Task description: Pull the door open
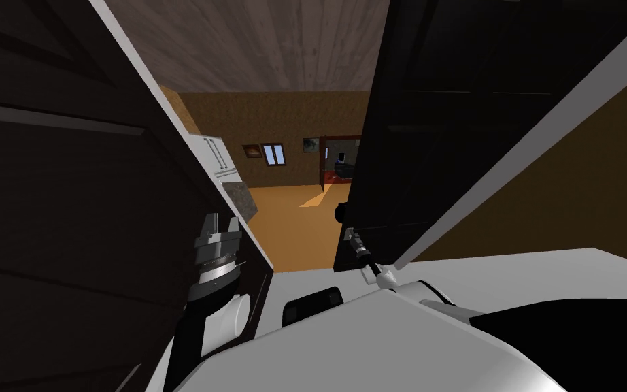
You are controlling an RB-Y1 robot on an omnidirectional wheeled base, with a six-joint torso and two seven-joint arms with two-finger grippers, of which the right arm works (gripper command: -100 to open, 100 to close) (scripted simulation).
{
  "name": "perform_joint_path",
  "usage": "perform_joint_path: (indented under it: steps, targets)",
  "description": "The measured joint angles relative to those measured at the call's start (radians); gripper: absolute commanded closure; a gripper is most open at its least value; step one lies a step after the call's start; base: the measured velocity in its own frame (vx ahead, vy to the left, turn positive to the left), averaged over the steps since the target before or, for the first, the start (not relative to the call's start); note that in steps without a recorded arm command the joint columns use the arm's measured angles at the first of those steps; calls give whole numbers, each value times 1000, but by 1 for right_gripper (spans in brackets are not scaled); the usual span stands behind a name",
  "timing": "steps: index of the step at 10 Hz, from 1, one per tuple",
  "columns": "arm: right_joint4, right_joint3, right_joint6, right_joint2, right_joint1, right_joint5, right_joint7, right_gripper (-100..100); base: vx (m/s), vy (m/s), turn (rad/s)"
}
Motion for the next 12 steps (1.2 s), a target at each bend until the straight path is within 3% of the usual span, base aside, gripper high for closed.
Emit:
perform_joint_path:
  steps: [1, 3, 5, 8, 11, 12]
  targets:
    - [-32, 9, 10, -3, 20, 7, -10, 100, -144, -25, 31]
    - [7, 23, -12, -11, 11, 18, -27, 100, -185, -45, 95]
    - [15, 42, -31, -26, 9, 32, -54, 100, -218, -76, 102]
    - [-14, 69, -30, -33, 33, 52, -84, 100, -149, -51, 69]
    - [-52, 94, -45, -54, 63, 73, -117, 100, -188, -60, 67]
    - [-28, 99, -60, -56, 56, 77, -122, 100, -163, -59, 83]
